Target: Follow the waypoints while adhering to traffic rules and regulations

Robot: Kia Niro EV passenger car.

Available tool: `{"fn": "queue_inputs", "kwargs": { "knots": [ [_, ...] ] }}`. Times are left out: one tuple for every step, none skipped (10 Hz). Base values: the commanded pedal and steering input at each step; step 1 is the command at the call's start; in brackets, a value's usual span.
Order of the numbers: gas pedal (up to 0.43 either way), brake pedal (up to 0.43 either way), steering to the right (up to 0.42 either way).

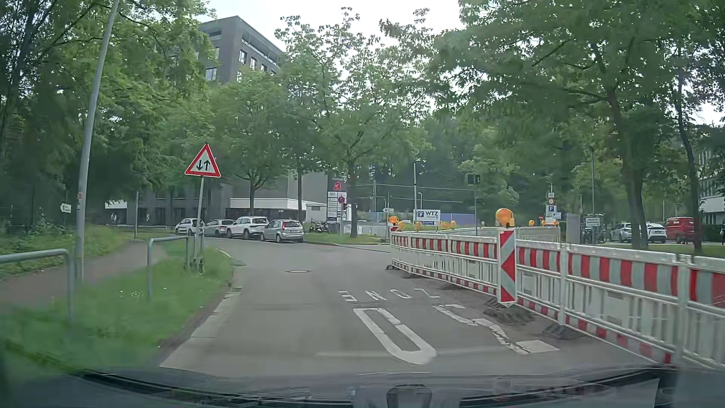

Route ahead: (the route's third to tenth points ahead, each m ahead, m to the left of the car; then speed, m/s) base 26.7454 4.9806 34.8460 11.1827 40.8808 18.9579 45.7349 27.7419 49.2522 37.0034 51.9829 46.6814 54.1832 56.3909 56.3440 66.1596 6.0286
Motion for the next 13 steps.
{"fn": "queue_inputs", "kwargs": {
  "knots": [
    [0.028, 0.0, -0.069],
    [0.028, 0.0, -0.069],
    [0.028, 0.0, -0.069],
    [0.039, 0.0, -0.067],
    [0.039, 0.0, -0.066],
    [0.047, 0.0, -0.066],
    [0.047, 0.0, -0.065],
    [0.047, 0.0, -0.063],
    [0.047, 0.0, -0.063],
    [0.047, 0.0, -0.063],
    [0.047, 0.0, -0.063],
    [0.059, 0.0, -0.062],
    [0.059, 0.0, -0.062]
  ]
}}
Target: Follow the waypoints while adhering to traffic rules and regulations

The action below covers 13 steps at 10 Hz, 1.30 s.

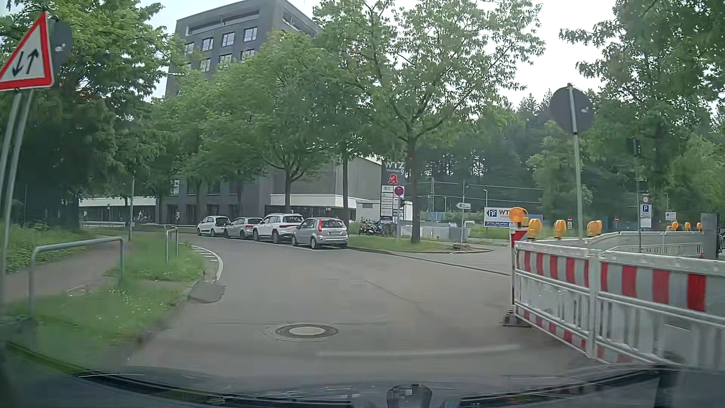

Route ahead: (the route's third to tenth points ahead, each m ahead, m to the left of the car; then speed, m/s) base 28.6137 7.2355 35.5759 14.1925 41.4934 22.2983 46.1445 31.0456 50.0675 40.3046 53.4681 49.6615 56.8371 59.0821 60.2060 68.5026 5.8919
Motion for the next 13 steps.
{"fn": "queue_inputs", "kwargs": {
  "knots": [
    [0.059, 0.0, -0.064],
    [0.059, 0.0, -0.068],
    [0.059, 0.0, -0.071],
    [0.059, 0.0, -0.074],
    [0.067, 0.0, -0.075],
    [0.067, 0.0, -0.078],
    [0.067, 0.0, -0.082],
    [0.067, 0.0, -0.087],
    [0.067, 0.0, -0.091],
    [0.067, 0.0, -0.094],
    [0.067, 0.0, -0.095],
    [0.067, 0.0, -0.095],
    [0.079, 0.0, -0.095]
  ]
}}
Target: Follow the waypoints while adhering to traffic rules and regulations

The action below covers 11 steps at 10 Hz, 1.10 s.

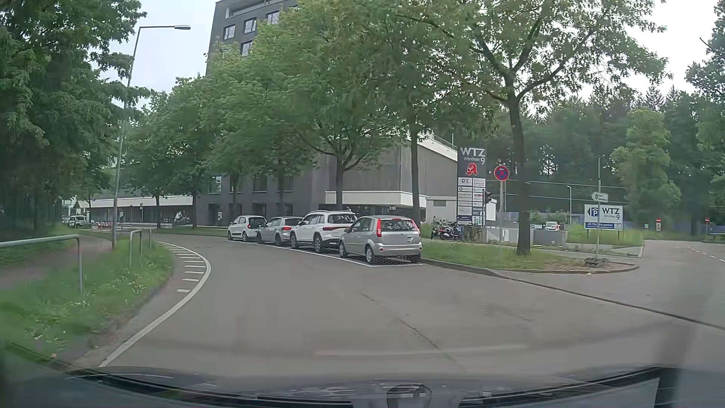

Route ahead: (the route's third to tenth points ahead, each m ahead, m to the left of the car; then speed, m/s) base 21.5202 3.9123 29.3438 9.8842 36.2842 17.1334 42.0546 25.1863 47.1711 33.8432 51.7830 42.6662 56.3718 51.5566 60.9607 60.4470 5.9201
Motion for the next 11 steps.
{"fn": "queue_inputs", "kwargs": {
  "knots": [
    [0.079, 0.0, -0.099],
    [0.087, 0.0, -0.104],
    [0.087, 0.0, -0.106],
    [0.087, 0.0, -0.105],
    [0.087, 0.0, -0.102],
    [0.087, 0.0, -0.101],
    [0.087, 0.0, -0.104],
    [0.087, 0.0, -0.107],
    [0.087, 0.0, -0.107],
    [0.087, 0.0, -0.105],
    [0.087, 0.0, -0.105]
  ]
}}
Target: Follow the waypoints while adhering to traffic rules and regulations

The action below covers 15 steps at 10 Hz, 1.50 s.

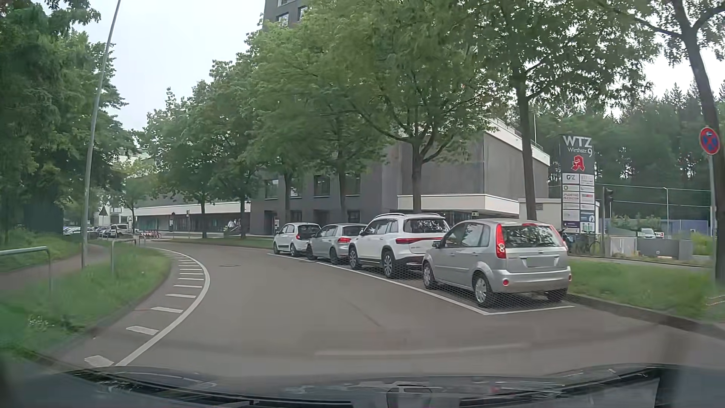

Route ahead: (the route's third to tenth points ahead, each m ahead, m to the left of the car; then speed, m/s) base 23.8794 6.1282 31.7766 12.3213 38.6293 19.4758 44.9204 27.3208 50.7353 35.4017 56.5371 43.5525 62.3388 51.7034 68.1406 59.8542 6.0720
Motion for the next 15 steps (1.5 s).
{"fn": "queue_inputs", "kwargs": {
  "knots": [
    [0.087, 0.0, -0.105],
    [0.087, 0.0, -0.105],
    [0.087, 0.0, -0.105],
    [0.087, 0.0, -0.105],
    [0.087, 0.0, -0.105],
    [0.087, 0.0, -0.105],
    [0.087, 0.0, -0.105],
    [0.087, 0.0, -0.105],
    [0.087, 0.0, -0.105],
    [0.087, 0.0, -0.105],
    [0.087, 0.0, -0.105],
    [0.087, 0.0, -0.105],
    [0.087, 0.0, -0.105],
    [0.087, 0.0, -0.105],
    [0.087, 0.0, -0.104]
  ]
}}
